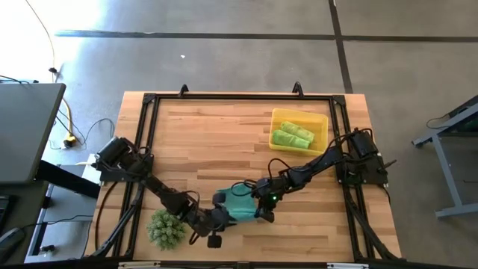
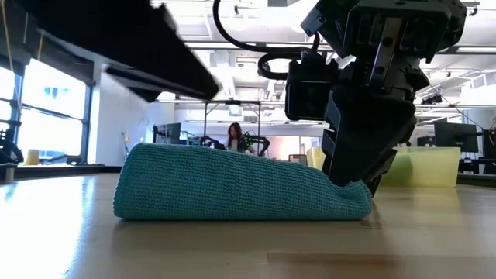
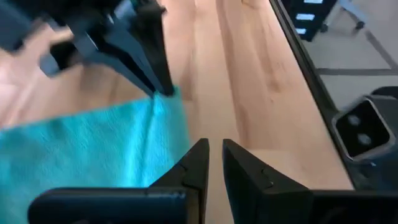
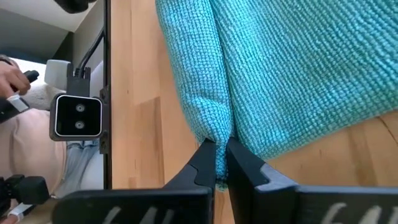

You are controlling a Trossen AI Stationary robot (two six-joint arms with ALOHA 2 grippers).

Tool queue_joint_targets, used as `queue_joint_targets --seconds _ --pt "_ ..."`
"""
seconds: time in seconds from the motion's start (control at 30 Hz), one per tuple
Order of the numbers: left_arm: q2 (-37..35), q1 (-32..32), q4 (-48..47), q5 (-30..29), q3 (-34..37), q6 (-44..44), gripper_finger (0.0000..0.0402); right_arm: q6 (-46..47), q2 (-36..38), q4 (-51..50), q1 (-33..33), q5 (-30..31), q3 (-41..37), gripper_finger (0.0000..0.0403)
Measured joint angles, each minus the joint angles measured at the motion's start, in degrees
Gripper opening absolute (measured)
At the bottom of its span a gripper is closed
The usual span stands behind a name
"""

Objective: Roll microfiber towels into tight, uniform cylinder then place into a basket
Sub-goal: Roll the blue towel

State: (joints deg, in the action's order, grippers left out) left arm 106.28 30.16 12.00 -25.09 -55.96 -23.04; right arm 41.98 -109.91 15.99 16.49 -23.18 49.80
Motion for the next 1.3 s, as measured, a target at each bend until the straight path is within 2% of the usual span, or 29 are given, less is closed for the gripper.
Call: queue_joint_targets --seconds 0.13,0.23,0.33,0.4,0.53,0.63,0.73,0.93,1.07,1.17,1.3 --pt "0.0 0.0 -2.6 3.3 0.0 -4.0 0.0048 0.0 0.0 0.0 0.0 0.0 0.0 0.0005" --pt "0.0 -0.2 -4.3 5.7 0.0 -5.3 0.008 0.0 0.0 0.0 0.0 0.0 0.0 0.0005" --pt "0.2 -0.1 -6.4 6.2 0.0 -2.8 0.0117 0.1 0.0 0.1 0.0 0.0 0.0 0.0005" --pt "0.2 0.3 -8.4 5.5 0.0 0.7 0.0139 0.6 0.0 0.1 0.0 0.0 0.0 0.0005" --pt "0.3 0.4 -12.0 -0.1 0.0 2.1 0.0163 0.9 0.0 0.1 0.0 0.0 0.0 0.0005" --pt "0.3 0.0 -12.3 -1.3 0.0 2.2 0.0167 0.9 0.0 0.1 0.0 0.1 0.0 0.0005" --pt "1.5 -0.6 -12.2 1.0 -0.1 0.6 0.0167 1.1 0.0 0.1 0.0 0.5 0.0 0.0005" --pt "5.4 -0.3 -10.0 6.4 -0.3 -6.7 0.0164 0.6 0.0 0.0 0.0 0.6 0.0 0.0005" --pt "6.3 1.1 -6.4 6.5 -0.3 -11.4 0.0164 -2.0 0.0 -0.2 0.0 0.7 0.0 0.0006" --pt "6.4 1.5 -5.0 7.1 -0.3 -14.4 0.0163 -5.4 -0.1 0.2 0.0 0.7 -0.1 0.0021" --pt "6.7 1.5 -6.6 7.2 -0.4 -18.0 0.0163 -14.6 1.1 -0.3 0.0 0.9 -0.2 0.0064"
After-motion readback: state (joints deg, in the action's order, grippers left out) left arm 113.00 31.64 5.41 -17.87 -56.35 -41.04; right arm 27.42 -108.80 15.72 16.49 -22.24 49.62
